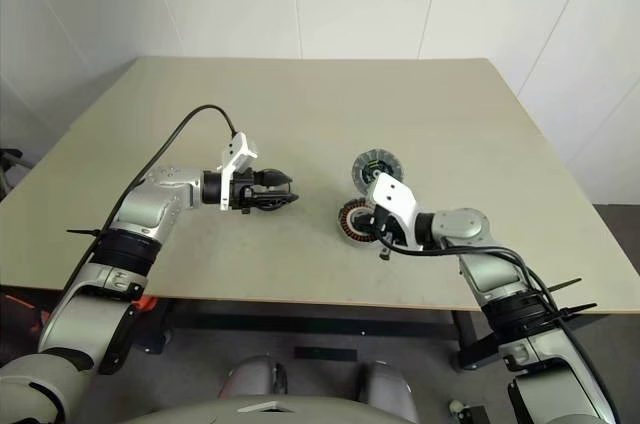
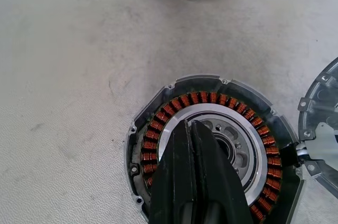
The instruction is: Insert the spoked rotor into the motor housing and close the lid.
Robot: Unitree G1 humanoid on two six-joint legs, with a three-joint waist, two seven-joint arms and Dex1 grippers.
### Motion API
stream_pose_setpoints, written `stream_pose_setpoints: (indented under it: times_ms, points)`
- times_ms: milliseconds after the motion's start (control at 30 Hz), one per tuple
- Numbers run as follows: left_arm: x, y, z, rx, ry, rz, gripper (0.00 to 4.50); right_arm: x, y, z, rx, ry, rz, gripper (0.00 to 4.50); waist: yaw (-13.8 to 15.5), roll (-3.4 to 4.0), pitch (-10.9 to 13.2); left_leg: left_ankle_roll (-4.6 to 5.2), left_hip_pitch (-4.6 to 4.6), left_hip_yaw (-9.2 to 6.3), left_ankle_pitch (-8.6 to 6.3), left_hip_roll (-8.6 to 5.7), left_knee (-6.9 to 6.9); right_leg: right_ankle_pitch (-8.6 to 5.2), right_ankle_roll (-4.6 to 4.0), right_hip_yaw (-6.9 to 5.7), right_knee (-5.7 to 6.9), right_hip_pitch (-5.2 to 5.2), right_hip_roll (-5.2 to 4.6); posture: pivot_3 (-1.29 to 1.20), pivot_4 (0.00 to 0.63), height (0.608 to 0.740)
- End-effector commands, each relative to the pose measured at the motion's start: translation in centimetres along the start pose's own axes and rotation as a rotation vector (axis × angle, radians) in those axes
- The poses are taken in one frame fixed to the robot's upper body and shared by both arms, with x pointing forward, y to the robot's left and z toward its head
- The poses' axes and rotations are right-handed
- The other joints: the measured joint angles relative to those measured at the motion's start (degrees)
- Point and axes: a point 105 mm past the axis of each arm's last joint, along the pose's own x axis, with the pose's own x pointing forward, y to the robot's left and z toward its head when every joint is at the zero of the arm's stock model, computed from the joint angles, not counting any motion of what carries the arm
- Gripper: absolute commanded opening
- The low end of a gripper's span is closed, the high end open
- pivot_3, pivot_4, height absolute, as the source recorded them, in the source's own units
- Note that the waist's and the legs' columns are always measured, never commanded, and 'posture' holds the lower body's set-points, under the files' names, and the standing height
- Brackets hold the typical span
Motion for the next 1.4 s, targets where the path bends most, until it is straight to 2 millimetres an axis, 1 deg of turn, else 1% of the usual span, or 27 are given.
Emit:
stream_pose_setpoints:
  times_ms: [33, 100, 133, 200, 267, 333, 533, 600, 700, 833, 933, 967, 1033, 1167, 1300, 1400]
  points:
    - [-0.1, 0.0, 1.0, 0.045, -0.017, 0.001, 2.76, -0.6, -0.8, 3.1, 0.130, -0.160, -0.021, 0.03, 0.0, 0.00, 0.0, 0.00, -0.02, -0.01, 0.00, 0.01, 0.00, 0.00, 0.00, 0.00, 0.01, -0.02, 0.00, 0.00, 0.000, 0.740]
    - [-0.1, 0.0, 1.0, 0.045, -0.018, 0.000, 2.76, -1.1, -1.2, 4.8, 0.182, -0.236, -0.023, 0.03, -0.1, 0.01, 0.0, 0.00, -0.07, 0.00, 0.00, 0.01, 0.00, 0.02, -0.03, 0.00, 0.01, -0.10, 0.00, 0.00, 0.000, 0.740]
    - [-0.1, 0.0, 1.0, 0.045, -0.018, -0.001, 2.76, -1.3, -1.4, 5.4, 0.201, -0.262, -0.022, 0.03, -0.1, 0.01, 0.0, 0.01, -0.10, 0.00, 0.00, 0.01, 0.00, 0.13, -0.22, 0.00, 0.02, -0.13, 0.00, 0.00, 0.000, 0.740]
    - [0.0, 0.0, 1.1, 0.045, -0.019, -0.003, 2.76, -1.7, -1.8, 6.0, 0.227, -0.285, -0.031, 0.03, 0.0, 0.01, 0.0, 0.02, -0.21, 0.00, 0.01, 0.01, 0.00, 0.20, -0.34, 0.00, 0.02, -0.24, 0.00, 0.00, 0.000, 0.740]
    - [0.0, -0.1, 1.1, 0.045, -0.020, -0.005, 2.76, -1.7, -2.0, 5.7, 0.222, -0.264, -0.048, 0.03, 0.1, 0.01, 0.0, 0.03, -0.22, 0.00, 0.00, 0.01, 0.00, 0.20, -0.35, 0.00, 0.01, -0.25, 0.00, 0.00, 0.000, 0.740]
    - [0.1, -0.1, 1.1, 0.046, -0.020, -0.005, 2.76, -1.5, -2.0, 4.8, 0.186, -0.209, -0.061, 0.03, 0.2, 0.00, 0.0, 0.02, -0.22, 0.00, 0.00, 0.01, 0.00, 0.20, -0.36, 0.00, 0.00, -0.25, 0.00, 0.00, 0.000, 0.740]
    - [0.0, -0.1, 1.0, 0.045, -0.020, -0.002, 2.76, -0.8, -0.7, 1.3, 0.055, -0.027, -0.033, 0.03, 0.2, -0.01, 0.0, -0.09, -0.31, 0.00, 0.05, -0.01, 0.00, 0.20, -0.36, -0.01, -0.03, -0.36, 0.00, 0.00, 0.000, 0.740]
    - [0.0, -0.1, 1.0, 0.045, -0.020, -0.001, 2.76, -0.5, -0.6, 0.6, 0.029, -0.001, -0.036, 0.03, 0.1, -0.02, 0.0, -0.08, -0.31, 0.01, 0.05, -0.01, 0.00, 0.18, -0.33, -0.01, -0.04, -0.36, 0.00, 0.00, 0.000, 0.740]
    - [0.0, -0.2, 1.0, 0.047, -0.020, -0.001, 2.76, -0.2, -0.4, 0.6, 0.023, -0.006, -0.034, 0.03, -0.1, -0.02, 0.0, -0.04, -0.29, 0.02, 0.02, 0.01, 0.00, -0.01, -0.01, 0.00, -0.02, -0.34, 0.00, 0.00, 0.000, 0.740]
    - [-0.1, -0.2, 0.9, 0.047, -0.020, 0.000, 2.76, -0.2, -0.6, 0.8, 0.033, -0.028, -0.046, 0.03, 0.0, -0.03, 0.0, -0.03, -0.28, 0.01, 0.02, 0.01, -0.01, -0.01, -0.01, 0.00, 0.01, -0.33, 0.00, 0.00, 0.000, 0.740]
    - [-0.1, -0.2, 0.9, 0.046, -0.021, 0.002, 2.76, -0.7, -1.0, 2.0, 0.101, -0.101, -0.052, 0.03, 0.0, -0.02, 0.0, -0.03, -0.28, 0.01, 0.02, 0.01, 0.00, 0.02, -0.06, -0.01, 0.01, -0.34, 0.00, 0.00, 0.000, 0.740]
    - [-0.1, -0.2, 0.9, 0.045, -0.021, 0.002, 2.76, -0.8, -1.2, 2.4, 0.117, -0.121, -0.059, 0.03, 0.0, -0.02, 0.0, -0.02, -0.28, 0.00, 0.01, 0.01, -0.01, 0.11, -0.21, -0.01, 0.01, -0.34, 0.00, 0.00, 0.000, 0.740]
    - [0.0, -0.2, 0.8, 0.045, -0.020, 0.001, 2.76, -0.9, -1.6, 2.7, 0.120, -0.128, -0.077, 0.03, 0.0, -0.02, 0.0, 0.00, -0.29, 0.00, 0.01, 0.01, -0.01, 0.18, -0.34, -0.01, 0.00, -0.35, 0.00, 0.00, 0.000, 0.740]
    - [0.1, -0.3, 0.8, 0.046, -0.020, -0.004, 2.76, -0.4, -1.6, 1.9, 0.085, -0.085, -0.090, 0.03, 0.0, -0.02, 0.0, 0.03, -0.29, 0.01, -0.01, 0.00, -0.01, 0.19, -0.35, -0.01, -0.02, -0.35, 0.00, 0.00, 0.000, 0.740]
    - [0.1, -0.3, 0.8, 0.048, -0.019, -0.005, 2.76, -0.2, -1.2, 0.5, 0.041, -0.023, -0.086, 0.03, 0.0, -0.02, 0.0, 0.02, -0.29, 0.01, -0.01, 0.00, -0.01, 0.19, -0.35, -0.01, -0.02, -0.35, 0.00, 0.00, 0.000, 0.740]
    - [0.0, -0.3, 0.8, 0.049, -0.018, -0.002, 2.76, -0.2, -1.5, 0.0, 0.013, -0.005, -0.115, 0.03, 0.0, -0.03, 0.0, 0.02, -0.29, 0.01, -0.01, 0.00, -0.01, 0.18, -0.33, 0.00, -0.02, -0.35, 0.00, 0.00, 0.000, 0.740]
